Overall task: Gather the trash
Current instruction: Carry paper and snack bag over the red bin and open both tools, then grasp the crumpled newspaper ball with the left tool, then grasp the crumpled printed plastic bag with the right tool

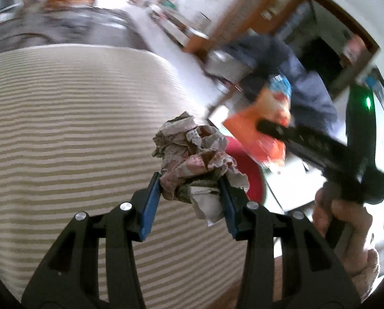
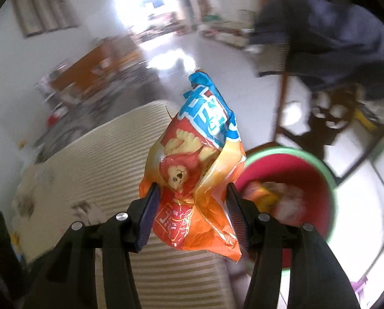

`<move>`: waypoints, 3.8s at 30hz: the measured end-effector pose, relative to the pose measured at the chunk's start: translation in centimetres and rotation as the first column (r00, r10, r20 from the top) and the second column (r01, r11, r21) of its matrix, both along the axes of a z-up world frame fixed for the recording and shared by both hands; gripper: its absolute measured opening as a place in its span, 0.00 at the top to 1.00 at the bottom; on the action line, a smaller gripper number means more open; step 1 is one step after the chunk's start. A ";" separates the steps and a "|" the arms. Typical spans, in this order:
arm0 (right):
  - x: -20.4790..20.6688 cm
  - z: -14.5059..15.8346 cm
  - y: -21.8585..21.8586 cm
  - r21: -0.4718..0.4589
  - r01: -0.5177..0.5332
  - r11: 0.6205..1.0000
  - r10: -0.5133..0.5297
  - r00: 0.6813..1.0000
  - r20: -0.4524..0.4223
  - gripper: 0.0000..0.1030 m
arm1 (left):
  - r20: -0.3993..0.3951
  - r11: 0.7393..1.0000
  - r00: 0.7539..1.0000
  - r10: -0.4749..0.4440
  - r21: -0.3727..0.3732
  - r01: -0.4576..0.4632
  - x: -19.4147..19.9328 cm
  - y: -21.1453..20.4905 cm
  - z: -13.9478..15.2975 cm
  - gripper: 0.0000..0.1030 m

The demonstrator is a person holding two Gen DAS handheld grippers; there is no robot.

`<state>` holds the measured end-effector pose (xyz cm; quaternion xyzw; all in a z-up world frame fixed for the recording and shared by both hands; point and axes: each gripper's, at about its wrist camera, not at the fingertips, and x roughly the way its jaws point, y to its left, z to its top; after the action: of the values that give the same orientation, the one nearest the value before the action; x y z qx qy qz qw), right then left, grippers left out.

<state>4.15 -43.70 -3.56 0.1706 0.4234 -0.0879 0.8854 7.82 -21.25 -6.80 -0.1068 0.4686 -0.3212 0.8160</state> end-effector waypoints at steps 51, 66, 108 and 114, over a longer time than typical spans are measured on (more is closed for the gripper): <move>4.5 -0.7 12.4 -0.299 -0.251 0.921 0.241 0.968 -0.069 0.14 | 0.102 0.655 0.686 0.721 0.227 -0.721 7.2 38.9 -0.3 0.51; 8.4 -2.7 23.5 -0.114 -0.510 0.853 0.508 0.860 -0.050 0.14 | 0.102 0.679 0.680 0.726 0.056 -0.732 -2.3 35.4 2.9 0.49; 4.2 -1.0 27.5 -0.010 -0.696 0.718 0.695 0.718 -0.043 0.54 | 0.078 0.743 0.747 0.660 0.079 -0.665 -0.9 32.6 1.9 0.47; -0.1 -1.3 21.9 -0.094 -0.602 0.793 0.607 0.794 0.040 0.54 | 0.156 0.752 0.766 0.624 0.148 -0.642 -0.9 29.9 2.0 0.47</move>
<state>4.04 -21.85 -4.91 -0.0048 0.4215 0.1892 0.8869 6.96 8.66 -4.78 -0.1642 0.3935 0.0160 0.9044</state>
